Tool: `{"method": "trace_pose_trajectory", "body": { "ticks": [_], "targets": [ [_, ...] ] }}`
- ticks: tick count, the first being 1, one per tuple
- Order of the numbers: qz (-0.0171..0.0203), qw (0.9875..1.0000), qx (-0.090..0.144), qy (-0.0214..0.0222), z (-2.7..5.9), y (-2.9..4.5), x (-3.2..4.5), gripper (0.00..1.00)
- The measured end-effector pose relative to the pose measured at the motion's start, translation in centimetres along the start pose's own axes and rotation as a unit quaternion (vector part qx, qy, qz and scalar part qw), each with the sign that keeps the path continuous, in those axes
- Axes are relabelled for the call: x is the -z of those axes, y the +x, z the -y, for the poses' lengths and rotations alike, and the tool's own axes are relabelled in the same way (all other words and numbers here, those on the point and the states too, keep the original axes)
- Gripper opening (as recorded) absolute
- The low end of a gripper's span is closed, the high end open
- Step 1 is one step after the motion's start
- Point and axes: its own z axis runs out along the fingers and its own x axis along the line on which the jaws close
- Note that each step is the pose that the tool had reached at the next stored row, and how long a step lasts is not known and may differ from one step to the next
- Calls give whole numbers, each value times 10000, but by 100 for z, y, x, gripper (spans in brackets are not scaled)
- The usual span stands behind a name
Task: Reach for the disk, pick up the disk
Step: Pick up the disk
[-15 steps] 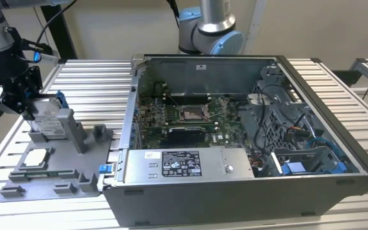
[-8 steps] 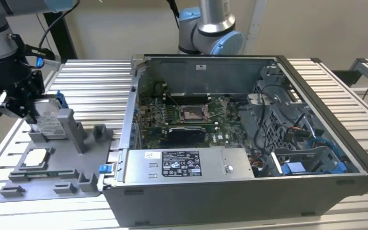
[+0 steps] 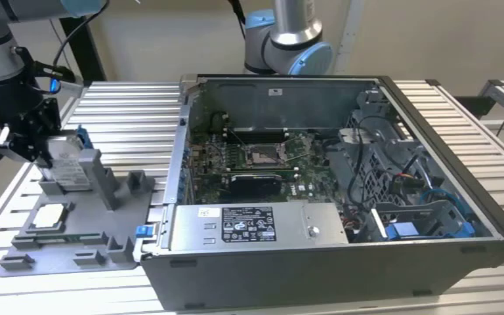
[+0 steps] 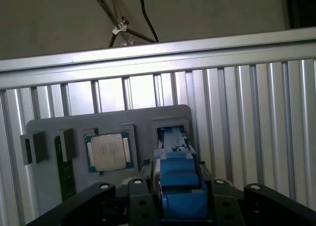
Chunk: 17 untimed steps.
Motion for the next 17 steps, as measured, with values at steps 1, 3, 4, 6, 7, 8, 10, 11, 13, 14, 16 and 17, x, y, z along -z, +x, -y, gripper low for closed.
{"method": "trace_pose_trajectory", "body": {
  "ticks": [1, 3, 4, 6, 7, 8, 10, 11, 13, 14, 16, 17],
  "targets": [
    [0, 10000, 0, 0, 0, 0, 0, 0],
    [0, 10000, 0, 0, 0, 0, -1, 0],
    [1, 10000, 0, 0, 0, 0, -1, 0],
    [3, 10000, 0, 3, 0, 0, 8, 0],
    [3, 10000, -1, 3, 0, -1, 18, 0],
    [2, 10000, -1, 1, -1, 0, 32, 0],
    [1, 10000, -1, -1, -1, 0, 51, 0],
    [1, 10000, -1, -1, -1, 0, 57, 0],
    [1, 10000, -1, 0, -1, 0, 58, 0],
    [2, 10000, -1, 0, -1, 0, 58, 0],
    [1, 10000, -1, -2, -1, 0, 61, 0],
    [1, 10000, -1, -1, -1, 0, 60, 0]
  ]
}}
